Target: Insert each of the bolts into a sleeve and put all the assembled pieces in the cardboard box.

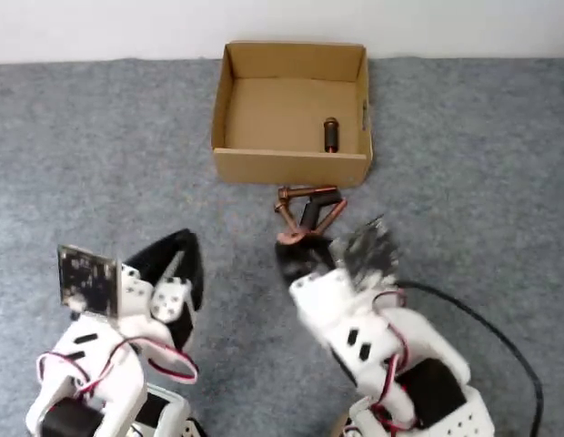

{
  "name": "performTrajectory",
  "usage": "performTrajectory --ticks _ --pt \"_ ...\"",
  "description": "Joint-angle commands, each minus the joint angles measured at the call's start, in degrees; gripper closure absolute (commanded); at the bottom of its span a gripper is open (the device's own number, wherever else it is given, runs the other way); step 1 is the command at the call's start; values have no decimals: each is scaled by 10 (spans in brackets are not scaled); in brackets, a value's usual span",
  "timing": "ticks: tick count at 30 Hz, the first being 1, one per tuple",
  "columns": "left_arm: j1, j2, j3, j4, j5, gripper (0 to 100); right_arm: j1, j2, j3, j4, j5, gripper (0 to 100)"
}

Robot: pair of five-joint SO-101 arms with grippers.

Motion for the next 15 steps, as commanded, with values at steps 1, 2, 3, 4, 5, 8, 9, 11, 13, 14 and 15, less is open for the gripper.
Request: performTrajectory --ticks 1,2,3,4,5,8,9,11,13,14,15 --pt "-76 0 49 -4 -20 997 73 90 -121 25 -57 991" --pt "-91 0 68 -4 -36 997 85 125 -151 29 -67 991" --pt "-104 0 92 -4 -52 997 95 160 -183 33 -73 991" --pt "-114 -1 114 -4 -66 997 103 197 -213 37 -76 991" --pt "-125 -1 136 -4 -77 997 109 235 -242 41 -76 991" --pt "-156 -1 196 -18 -104 996 122 348 -320 47 -76 991" --pt "-168 -1 216 -30 -113 996 126 385 -345 47 -76 991" --pt "-191 -1 255 -58 -134 996 134 462 -396 41 -76 991" --pt "-206 -1 294 -85 -155 996 143 539 -456 29 -76 991" --pt "-212 -1 310 -94 -164 996 146 577 -491 22 -77 991" --pt "-215 -1 325 -99 -169 996 151 615 -526 18 -77 991"
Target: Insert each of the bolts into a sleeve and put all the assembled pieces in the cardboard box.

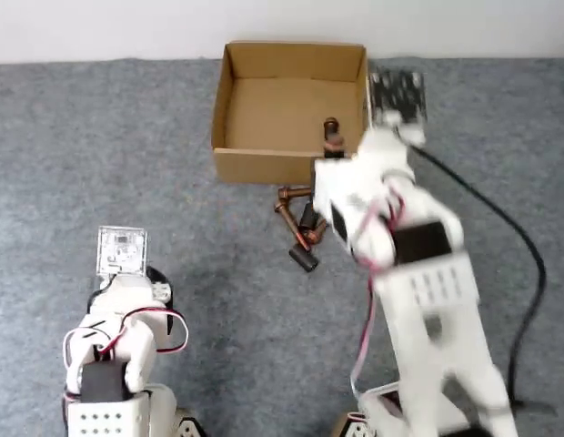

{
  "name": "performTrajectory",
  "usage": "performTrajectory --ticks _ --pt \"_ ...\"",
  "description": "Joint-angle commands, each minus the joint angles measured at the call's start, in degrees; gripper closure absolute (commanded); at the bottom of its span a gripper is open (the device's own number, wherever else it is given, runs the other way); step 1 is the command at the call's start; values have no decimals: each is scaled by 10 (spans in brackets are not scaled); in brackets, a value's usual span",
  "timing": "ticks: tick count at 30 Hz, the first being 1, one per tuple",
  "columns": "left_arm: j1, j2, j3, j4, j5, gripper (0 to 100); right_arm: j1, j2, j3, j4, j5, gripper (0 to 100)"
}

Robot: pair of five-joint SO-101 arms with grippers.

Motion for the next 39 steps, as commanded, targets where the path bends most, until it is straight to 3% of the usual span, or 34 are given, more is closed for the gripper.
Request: performTrajectory --ticks 1,17,30,36,39 --pt "-15 -6 39 -40 -26 996 19 131 -151 -23 -6 991" --pt "-15 -6 114 -105 -25 996 38 665 -650 -65 0 991" --pt "-15 -6 114 -105 -25 996 23 916 -887 42 140 988" --pt "-15 -6 114 -105 -25 996 20 952 -948 98 156 812" --pt "-15 -6 114 -105 -25 996 21 953 -962 113 156 798"
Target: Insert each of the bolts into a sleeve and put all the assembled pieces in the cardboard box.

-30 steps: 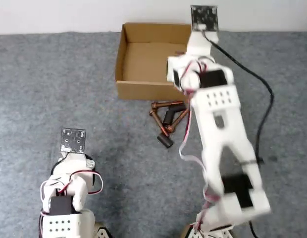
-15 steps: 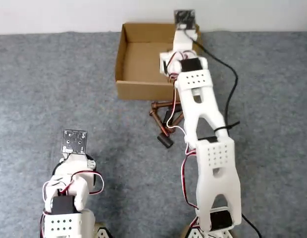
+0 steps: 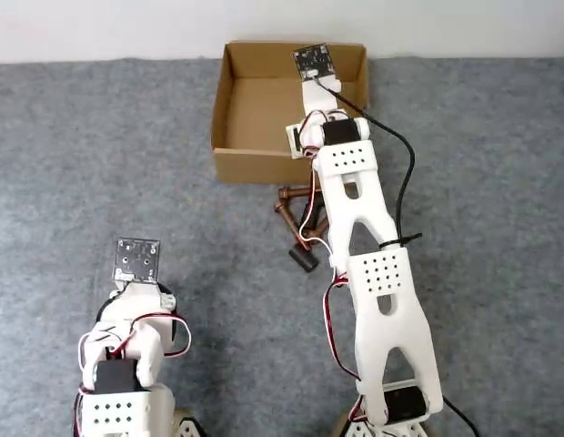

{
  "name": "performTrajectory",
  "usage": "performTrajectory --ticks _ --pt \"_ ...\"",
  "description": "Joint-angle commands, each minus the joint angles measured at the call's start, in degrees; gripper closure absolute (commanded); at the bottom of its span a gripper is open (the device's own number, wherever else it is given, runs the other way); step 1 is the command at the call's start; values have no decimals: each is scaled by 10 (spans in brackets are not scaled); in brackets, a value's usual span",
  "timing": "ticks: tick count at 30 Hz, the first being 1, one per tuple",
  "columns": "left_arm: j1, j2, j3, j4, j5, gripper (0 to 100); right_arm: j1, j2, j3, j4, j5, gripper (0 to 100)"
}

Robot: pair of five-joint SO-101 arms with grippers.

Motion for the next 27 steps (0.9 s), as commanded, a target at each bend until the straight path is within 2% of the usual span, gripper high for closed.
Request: performTrajectory --ticks 1,5,10,13,23,27 --pt "-4 -5 -3 -16 -5 996 -5 -8 -43 13 7 805" --pt "-4 -5 -3 -16 -5 996 -6 -8 -88 19 9 877" --pt "-4 -5 -2 -25 -5 996 -23 -10 -178 121 72 990" --pt "-4 -5 -1 -26 -5 996 -25 -43 -173 170 93 983" --pt "-4 -5 -1 -27 -5 996 -29 -113 -173 308 89 990" --pt "-4 -5 -1 -27 -5 996 -29 -128 -171 336 25 990"
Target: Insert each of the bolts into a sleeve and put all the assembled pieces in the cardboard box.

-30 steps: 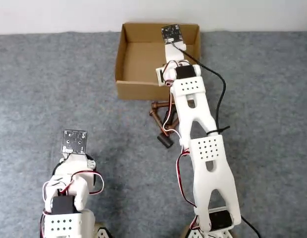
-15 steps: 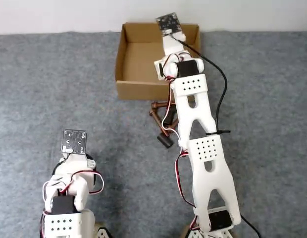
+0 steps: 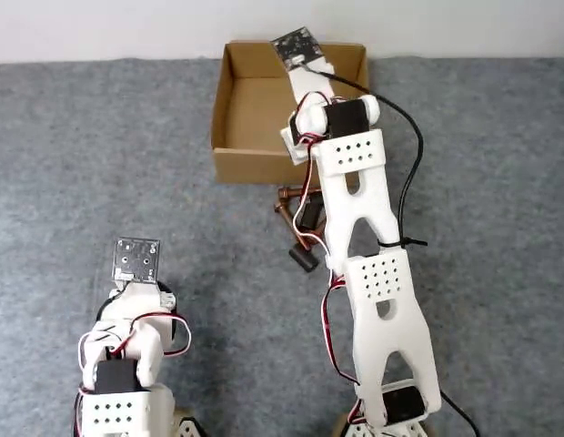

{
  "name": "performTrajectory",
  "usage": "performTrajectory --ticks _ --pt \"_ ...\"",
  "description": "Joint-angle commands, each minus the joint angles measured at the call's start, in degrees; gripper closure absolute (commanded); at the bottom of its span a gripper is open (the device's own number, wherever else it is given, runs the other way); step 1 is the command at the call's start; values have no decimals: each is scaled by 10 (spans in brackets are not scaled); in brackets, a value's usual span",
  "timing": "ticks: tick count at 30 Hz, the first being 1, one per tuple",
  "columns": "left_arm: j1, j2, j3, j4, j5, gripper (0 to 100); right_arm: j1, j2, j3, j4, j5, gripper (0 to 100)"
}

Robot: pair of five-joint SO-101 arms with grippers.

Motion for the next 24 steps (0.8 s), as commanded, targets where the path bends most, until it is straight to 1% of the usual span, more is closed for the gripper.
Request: performTrajectory --ticks 1,4,6,9,11,14,16,20,24 --pt "-4 -5 -2 -17 -5 996 -2 -51 -22 26 -46 990" --pt "-4 -5 -2 -17 -5 996 -11 -63 -9 28 -55 990" --pt "-4 -5 -2 -17 -5 996 -16 -84 24 28 -76 990" --pt "-4 -5 -2 -17 -5 996 -23 -151 121 28 -123 986" --pt "-4 -5 -2 -17 -5 996 -31 -204 215 27 -147 949" --pt "-4 -5 -2 -17 -5 996 -33 -268 354 24 -184 852" --pt "-4 -5 -2 -17 -5 996 -33 -287 418 22 -205 816" --pt "-4 -5 -2 -17 -5 996 -29 -271 473 20 -246 815" --pt "-4 -5 -2 -17 -5 996 -33 -211 471 14 -256 815"
